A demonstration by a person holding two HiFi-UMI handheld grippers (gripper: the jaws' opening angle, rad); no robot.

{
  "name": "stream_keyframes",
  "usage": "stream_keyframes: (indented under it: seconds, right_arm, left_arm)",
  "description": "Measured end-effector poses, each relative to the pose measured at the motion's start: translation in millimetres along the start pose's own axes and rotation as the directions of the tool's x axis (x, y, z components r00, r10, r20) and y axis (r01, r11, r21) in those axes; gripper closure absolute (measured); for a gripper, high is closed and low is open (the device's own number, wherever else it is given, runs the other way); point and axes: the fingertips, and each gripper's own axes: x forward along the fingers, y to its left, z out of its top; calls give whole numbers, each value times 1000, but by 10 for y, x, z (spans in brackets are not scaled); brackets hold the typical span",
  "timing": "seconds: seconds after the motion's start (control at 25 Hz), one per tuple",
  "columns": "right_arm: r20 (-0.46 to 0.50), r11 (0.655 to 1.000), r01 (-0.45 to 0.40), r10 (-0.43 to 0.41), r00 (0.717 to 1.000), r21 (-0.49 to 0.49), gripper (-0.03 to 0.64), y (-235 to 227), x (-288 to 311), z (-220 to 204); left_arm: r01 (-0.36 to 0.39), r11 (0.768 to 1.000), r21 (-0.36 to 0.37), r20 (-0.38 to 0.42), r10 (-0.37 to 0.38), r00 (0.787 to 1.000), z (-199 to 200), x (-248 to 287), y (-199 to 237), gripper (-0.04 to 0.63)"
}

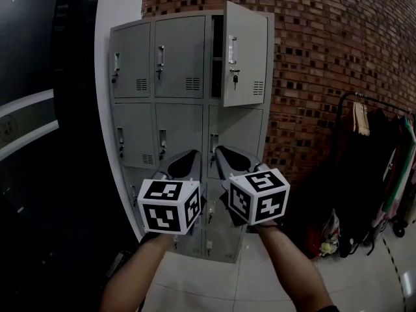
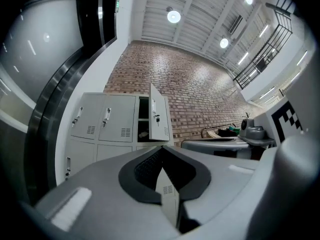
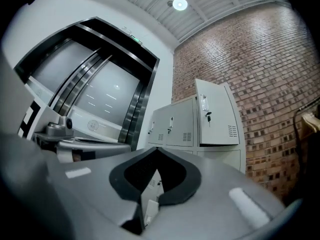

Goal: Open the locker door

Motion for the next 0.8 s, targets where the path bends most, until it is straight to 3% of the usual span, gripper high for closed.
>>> stream_keyframes:
  seconds: [0.44, 0.8]
  right_arm:
    - [-47, 1000, 19, -18, 999, 15, 620, 448, -619, -192]
    - [-15, 1000, 14, -14, 1000, -4, 620, 415, -1052, -133]
  left_arm:
    - [-10, 1000, -4, -8, 10, 1000, -118, -706, -362, 592]
    - [-11, 1000, -16, -35, 10, 999, -264, -772, -828, 592]
